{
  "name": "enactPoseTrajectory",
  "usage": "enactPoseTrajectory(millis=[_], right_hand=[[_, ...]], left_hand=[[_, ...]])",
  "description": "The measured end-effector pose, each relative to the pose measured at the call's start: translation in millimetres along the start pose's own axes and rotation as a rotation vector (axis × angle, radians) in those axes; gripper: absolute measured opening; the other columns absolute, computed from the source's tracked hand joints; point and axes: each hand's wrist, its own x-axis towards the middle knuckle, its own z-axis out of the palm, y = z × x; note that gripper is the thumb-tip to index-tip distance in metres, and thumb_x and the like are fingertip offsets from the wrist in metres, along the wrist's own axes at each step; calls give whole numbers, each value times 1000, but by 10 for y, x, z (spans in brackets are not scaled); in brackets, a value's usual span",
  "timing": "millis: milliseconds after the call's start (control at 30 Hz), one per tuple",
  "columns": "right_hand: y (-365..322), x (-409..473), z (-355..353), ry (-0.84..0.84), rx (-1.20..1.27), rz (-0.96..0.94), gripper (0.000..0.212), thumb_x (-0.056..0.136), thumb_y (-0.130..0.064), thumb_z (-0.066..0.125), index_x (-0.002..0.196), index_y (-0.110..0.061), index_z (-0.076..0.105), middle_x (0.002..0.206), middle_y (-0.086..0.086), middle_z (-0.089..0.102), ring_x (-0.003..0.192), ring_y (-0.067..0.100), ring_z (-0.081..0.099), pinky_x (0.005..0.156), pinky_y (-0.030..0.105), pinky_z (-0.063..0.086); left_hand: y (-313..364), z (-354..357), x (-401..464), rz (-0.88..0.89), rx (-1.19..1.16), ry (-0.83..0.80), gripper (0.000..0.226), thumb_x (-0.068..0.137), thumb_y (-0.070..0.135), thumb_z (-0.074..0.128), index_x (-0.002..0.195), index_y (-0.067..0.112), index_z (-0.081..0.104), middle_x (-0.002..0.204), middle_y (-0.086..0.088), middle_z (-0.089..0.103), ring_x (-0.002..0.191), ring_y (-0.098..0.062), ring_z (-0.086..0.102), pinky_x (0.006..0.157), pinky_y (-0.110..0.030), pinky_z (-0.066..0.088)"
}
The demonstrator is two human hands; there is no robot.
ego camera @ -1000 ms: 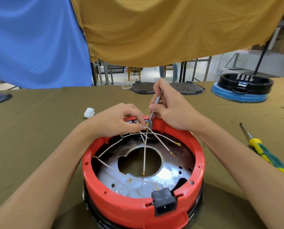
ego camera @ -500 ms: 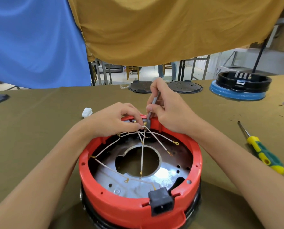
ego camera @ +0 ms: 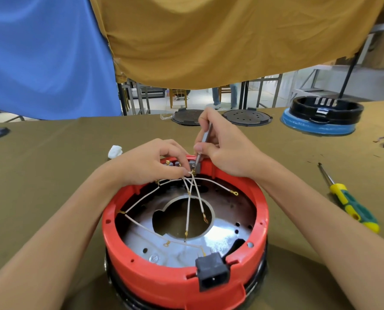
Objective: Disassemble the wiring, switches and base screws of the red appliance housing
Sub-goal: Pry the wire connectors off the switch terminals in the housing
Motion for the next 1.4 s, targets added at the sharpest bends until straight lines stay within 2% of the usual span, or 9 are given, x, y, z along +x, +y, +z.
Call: enactPoseTrajectory(millis=[367,533,667,833,933,1033,1167,1267,1400], right_hand=[[8,-52,-10,156,372,108,32,97,7,54,93,-17,33,85,14,62,75,23,71,70,33,60],[0,-34,-12,257,619,234,25,100,3,52,98,-17,35,83,11,69,70,25,73,70,36,63],[36,-46,-58,298,901,333,22,94,-3,63,100,-11,44,80,10,74,73,26,74,70,34,62],[71,-60,-123,309,1104,393,25,71,-6,76,84,-10,54,74,9,72,67,17,71,67,26,59],[74,-46,-138,331,1182,403,21,67,-1,74,78,-6,57,73,10,73,69,16,74,66,24,59],[74,-44,-169,328,1229,412,14,68,-1,73,79,-1,65,75,9,74,73,15,74,65,19,58],[79,-54,-191,335,1336,404,8,75,5,68,74,3,75,83,15,75,80,19,75,69,21,59],[80,-69,-173,366,1396,423,15,83,9,62,76,6,74,87,18,74,82,21,76,71,23,60],[99,-60,-163,362,1352,492,8,87,2,64,92,3,70,89,16,75,79,18,75,66,21,60]], left_hand=[[-31,4,-4,27,-79,24,3,80,36,72,79,36,75,114,12,65,107,-1,62,100,-27,41],[-38,-17,-23,30,-196,98,17,75,45,71,80,31,76,115,16,67,112,-3,62,99,-27,44],[-14,-46,-17,69,-199,196,5,89,18,72,87,22,75,95,6,73,91,-11,68,82,-18,50],[22,-78,-15,83,-315,314,4,91,15,68,93,14,72,82,-15,69,70,-15,61,65,-21,50],[-3,-66,4,62,-381,396,4,91,11,68,93,10,71,71,-8,65,63,-19,60,59,-22,51],[-28,-77,7,19,-474,458,7,90,12,69,95,11,72,74,-7,67,63,-23,59,56,-24,52],[-52,-94,14,-47,-620,553,9,88,18,72,95,15,74,81,-3,72,64,-12,64,54,-20,50],[-58,-94,5,-122,-796,601,21,80,25,74,99,17,75,88,-2,75,68,-13,69,56,-20,53],[-39,-118,6,-166,-1004,591,24,86,13,69,111,13,72,99,-4,76,77,-16,72,65,-26,58]])
